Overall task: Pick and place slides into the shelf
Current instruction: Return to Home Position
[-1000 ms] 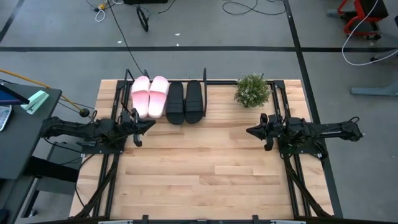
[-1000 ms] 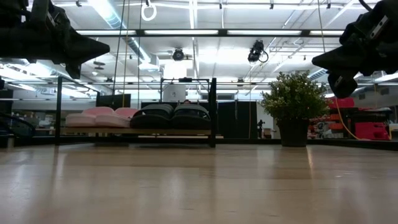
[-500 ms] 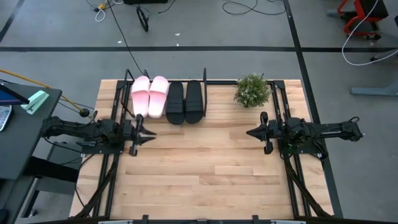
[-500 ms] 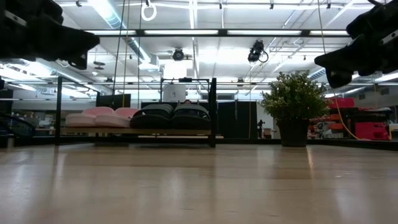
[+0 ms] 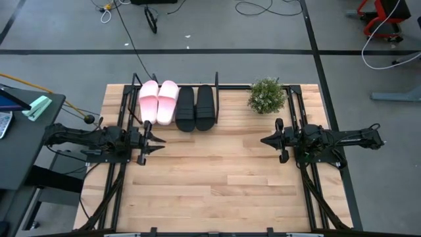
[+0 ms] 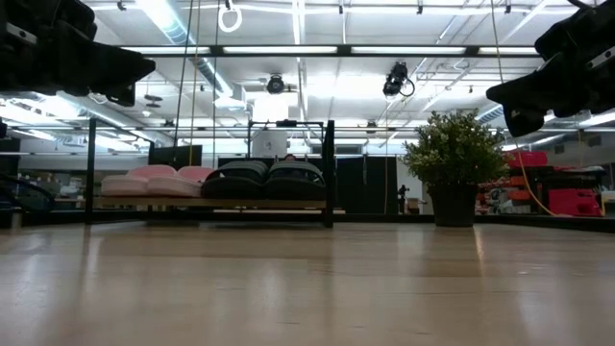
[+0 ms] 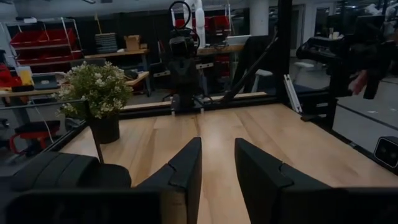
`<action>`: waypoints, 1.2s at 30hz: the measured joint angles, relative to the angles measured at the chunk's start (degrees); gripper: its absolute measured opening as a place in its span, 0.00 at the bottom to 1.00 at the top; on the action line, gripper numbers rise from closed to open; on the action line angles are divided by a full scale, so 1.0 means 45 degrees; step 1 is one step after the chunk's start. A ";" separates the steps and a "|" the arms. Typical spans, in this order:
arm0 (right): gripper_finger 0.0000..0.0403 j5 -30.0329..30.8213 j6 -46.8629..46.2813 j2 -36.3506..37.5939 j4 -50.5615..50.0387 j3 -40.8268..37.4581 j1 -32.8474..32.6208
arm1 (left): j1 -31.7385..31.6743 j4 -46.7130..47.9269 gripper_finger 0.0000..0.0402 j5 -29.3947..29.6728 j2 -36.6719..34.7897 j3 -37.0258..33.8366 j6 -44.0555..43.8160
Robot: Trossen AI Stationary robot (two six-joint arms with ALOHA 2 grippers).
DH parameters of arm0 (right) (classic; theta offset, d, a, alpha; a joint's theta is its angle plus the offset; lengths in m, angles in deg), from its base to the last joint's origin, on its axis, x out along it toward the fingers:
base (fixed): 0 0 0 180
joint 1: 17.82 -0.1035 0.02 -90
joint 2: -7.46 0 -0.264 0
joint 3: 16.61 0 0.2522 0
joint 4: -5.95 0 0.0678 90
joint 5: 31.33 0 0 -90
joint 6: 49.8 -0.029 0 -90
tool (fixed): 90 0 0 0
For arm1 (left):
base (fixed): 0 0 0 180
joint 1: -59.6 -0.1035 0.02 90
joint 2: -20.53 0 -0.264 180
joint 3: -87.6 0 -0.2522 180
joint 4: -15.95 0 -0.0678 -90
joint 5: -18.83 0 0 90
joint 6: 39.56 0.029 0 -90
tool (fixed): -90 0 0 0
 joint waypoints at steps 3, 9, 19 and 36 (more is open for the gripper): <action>0.04 0.0000 -0.0002 0.0000 -0.0005 0.0000 0.0000 | 0.0000 -0.0007 0.24 0.0003 0.0000 0.0000 0.0008; 0.05 0.0000 -0.0002 0.0000 -0.0005 0.0000 0.0000 | 0.0000 -0.0012 0.24 0.0008 0.0000 0.0000 0.0015; 0.04 0.0000 -0.0007 0.0000 -0.0010 0.0000 0.0000 | 0.0000 -0.0026 0.24 0.0013 0.0000 0.0000 0.0010; 0.04 0.0005 -0.0012 0.0000 -0.0015 0.0000 0.0000 | 0.0000 -0.0036 0.22 0.0013 0.0000 0.0000 0.0010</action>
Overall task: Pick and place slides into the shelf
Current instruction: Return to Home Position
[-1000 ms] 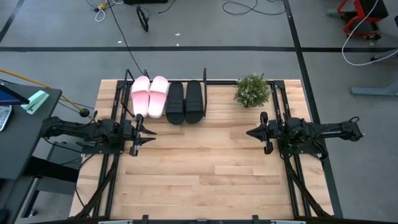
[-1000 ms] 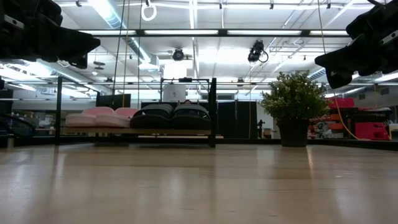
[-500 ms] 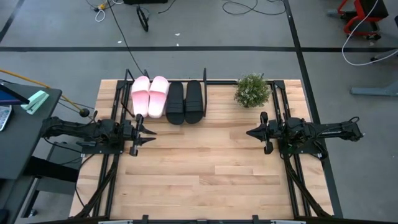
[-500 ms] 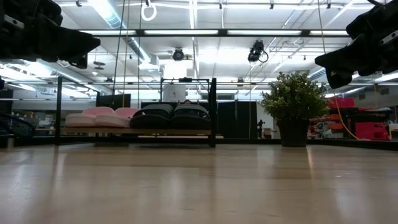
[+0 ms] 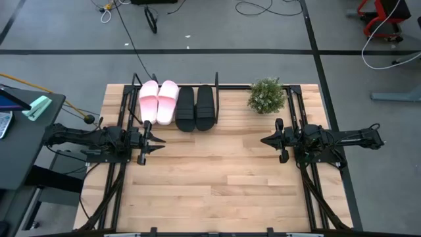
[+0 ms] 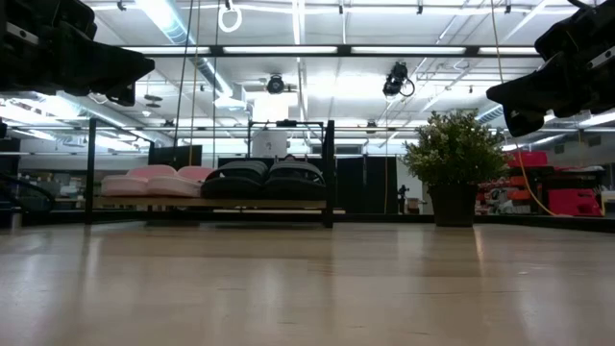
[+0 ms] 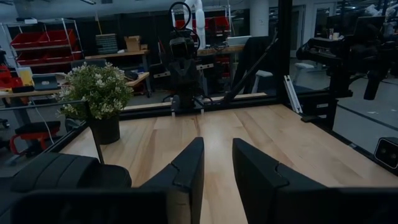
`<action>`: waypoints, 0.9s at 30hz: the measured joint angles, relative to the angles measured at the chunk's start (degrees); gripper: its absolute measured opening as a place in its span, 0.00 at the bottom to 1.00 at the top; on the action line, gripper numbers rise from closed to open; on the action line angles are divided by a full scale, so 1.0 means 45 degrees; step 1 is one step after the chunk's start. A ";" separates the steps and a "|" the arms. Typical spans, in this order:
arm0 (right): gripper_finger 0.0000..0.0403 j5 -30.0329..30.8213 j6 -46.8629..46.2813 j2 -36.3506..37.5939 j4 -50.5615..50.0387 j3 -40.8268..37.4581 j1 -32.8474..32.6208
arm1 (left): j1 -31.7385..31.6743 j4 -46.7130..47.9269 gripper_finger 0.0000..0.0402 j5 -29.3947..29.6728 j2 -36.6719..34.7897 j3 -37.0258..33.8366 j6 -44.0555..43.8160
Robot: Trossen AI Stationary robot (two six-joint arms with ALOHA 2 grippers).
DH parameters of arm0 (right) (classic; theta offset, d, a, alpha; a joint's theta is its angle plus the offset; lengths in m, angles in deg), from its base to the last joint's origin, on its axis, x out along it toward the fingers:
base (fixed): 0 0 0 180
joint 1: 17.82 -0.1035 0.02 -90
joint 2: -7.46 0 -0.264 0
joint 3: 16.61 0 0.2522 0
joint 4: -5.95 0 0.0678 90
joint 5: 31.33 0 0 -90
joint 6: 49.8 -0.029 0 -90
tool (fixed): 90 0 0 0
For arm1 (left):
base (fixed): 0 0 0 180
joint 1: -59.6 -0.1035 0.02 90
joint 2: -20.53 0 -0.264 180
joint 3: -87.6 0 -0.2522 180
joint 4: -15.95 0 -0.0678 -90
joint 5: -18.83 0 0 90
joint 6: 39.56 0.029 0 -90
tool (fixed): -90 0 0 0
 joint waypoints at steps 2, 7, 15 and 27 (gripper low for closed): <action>0.04 0.0000 0.0003 0.0000 0.0000 0.0000 0.0000 | 0.0000 0.0000 0.23 0.0000 0.0000 0.0000 0.0005; 0.04 0.0000 0.0000 0.0000 0.0000 0.0000 0.0000 | 0.0000 0.0000 0.24 0.0000 0.0000 0.0000 0.0003; 0.04 0.0000 0.0000 0.0000 0.0000 0.0000 0.0000 | 0.0000 0.0000 0.21 -0.0002 0.0000 0.0000 0.0002; 0.03 0.0000 0.0000 0.0000 0.0000 0.0000 0.0000 | 0.0000 0.0000 0.22 -0.0001 0.0000 0.0000 0.0000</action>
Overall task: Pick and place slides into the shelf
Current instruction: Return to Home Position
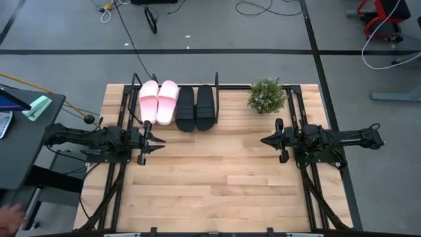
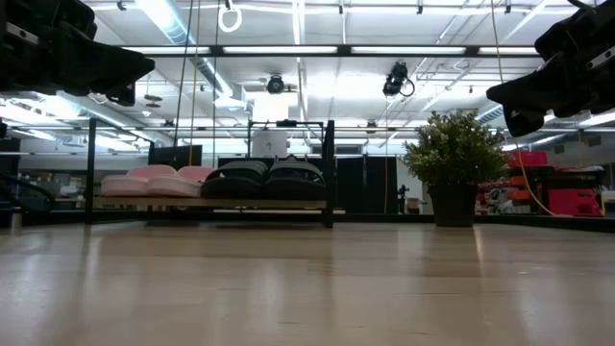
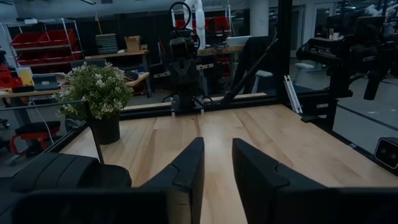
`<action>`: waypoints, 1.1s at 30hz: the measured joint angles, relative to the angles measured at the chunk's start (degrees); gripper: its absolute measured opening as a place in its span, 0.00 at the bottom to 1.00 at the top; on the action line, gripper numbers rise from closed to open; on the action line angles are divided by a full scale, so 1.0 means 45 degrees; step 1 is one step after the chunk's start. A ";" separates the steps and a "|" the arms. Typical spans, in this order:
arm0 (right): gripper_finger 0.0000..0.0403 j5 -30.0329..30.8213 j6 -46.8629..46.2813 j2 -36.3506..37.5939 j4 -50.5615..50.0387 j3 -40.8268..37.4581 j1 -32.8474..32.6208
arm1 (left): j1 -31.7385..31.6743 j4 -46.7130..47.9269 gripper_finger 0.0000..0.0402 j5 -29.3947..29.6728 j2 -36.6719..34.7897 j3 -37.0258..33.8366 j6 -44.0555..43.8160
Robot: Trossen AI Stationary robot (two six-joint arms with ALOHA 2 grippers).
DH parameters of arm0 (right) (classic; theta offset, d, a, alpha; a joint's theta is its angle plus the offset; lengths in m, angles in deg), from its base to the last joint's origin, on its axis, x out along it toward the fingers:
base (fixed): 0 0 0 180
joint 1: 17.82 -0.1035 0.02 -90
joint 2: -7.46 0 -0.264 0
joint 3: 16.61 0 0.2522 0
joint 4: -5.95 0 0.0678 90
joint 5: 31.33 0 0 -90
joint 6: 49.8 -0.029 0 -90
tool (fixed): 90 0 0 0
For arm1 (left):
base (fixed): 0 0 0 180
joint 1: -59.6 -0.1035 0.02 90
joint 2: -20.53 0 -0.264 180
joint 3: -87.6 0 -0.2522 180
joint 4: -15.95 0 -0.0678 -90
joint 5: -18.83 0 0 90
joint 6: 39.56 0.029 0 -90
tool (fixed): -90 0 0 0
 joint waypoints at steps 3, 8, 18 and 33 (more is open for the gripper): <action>0.03 0.0002 0.0000 0.0000 -0.0002 0.0000 0.0000 | 0.0000 0.0000 0.23 0.0001 0.0000 0.0000 0.0000; 0.03 0.0000 0.0000 0.0000 -0.0004 0.0000 0.0000 | 0.0000 0.0000 0.23 0.0001 0.0000 0.0000 0.0000; 0.04 0.0001 0.0000 0.0000 0.0000 0.0000 0.0000 | 0.0001 0.0000 0.21 0.0001 0.0000 0.0000 -0.0002; 0.03 0.0005 0.0000 0.0000 -0.0005 0.0000 0.0000 | 0.0000 0.0000 0.23 -0.0004 0.0000 0.0000 0.0005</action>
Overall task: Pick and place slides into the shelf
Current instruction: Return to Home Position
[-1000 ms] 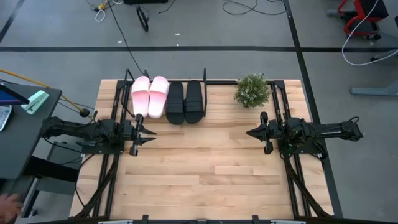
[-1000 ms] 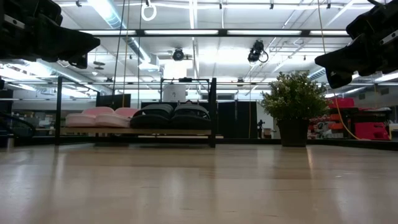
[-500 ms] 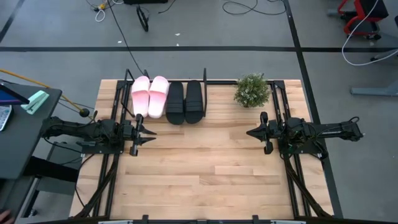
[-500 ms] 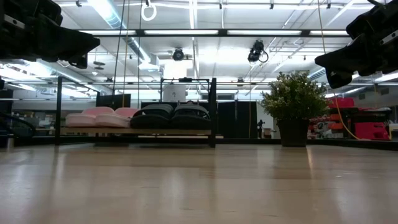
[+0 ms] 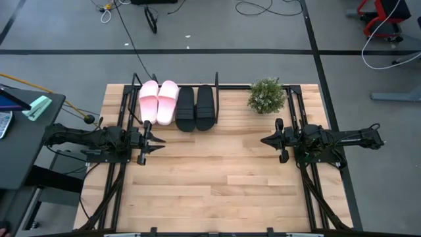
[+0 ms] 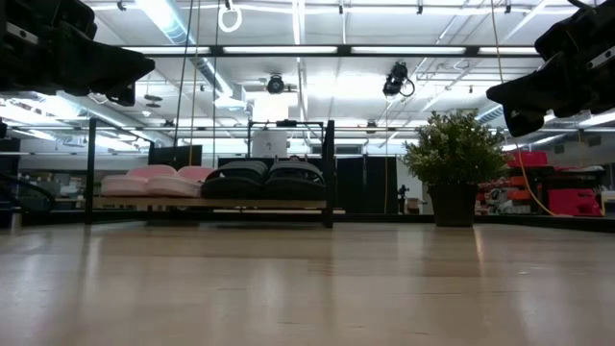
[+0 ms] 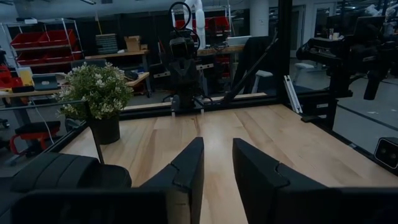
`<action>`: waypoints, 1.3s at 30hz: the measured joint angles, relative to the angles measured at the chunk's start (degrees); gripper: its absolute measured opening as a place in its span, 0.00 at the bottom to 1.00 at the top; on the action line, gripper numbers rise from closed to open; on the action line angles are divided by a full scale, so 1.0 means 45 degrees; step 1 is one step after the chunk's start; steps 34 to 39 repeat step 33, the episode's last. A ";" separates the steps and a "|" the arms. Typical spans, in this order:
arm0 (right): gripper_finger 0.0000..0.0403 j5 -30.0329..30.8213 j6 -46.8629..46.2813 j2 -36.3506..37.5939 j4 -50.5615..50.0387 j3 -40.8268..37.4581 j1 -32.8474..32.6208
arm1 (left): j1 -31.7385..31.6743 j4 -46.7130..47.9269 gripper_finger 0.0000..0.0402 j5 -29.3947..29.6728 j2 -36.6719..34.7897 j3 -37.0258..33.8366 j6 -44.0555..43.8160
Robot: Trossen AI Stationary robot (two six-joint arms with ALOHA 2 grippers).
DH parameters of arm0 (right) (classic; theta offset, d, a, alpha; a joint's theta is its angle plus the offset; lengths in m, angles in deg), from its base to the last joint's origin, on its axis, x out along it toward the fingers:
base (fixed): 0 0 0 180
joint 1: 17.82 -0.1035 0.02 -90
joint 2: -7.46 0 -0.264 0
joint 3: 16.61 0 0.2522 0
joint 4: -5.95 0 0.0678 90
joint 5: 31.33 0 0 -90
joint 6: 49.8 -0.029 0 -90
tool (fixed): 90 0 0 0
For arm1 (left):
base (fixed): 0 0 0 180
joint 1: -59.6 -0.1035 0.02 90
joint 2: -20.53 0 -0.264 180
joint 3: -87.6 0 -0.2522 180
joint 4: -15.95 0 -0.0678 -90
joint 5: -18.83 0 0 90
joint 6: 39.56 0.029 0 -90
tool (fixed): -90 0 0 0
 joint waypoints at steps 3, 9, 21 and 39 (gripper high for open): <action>0.03 -0.0002 0.0000 0.0000 0.0002 0.0000 0.0000 | 0.0002 0.0003 0.22 0.0002 0.0000 0.0000 -0.0002; 0.03 0.0000 0.0000 0.0000 0.0000 0.0000 0.0000 | 0.0000 0.0000 0.20 0.0000 0.0000 0.0000 -0.0004; 0.04 0.0000 0.0000 0.0002 0.0003 0.0000 0.0000 | 0.0002 0.0003 0.23 0.0003 0.0000 0.0000 -0.0003; 0.04 -0.0005 0.0000 0.0003 0.0000 0.0000 0.0000 | 0.0000 0.0000 0.22 0.0000 0.0000 0.0000 -0.0001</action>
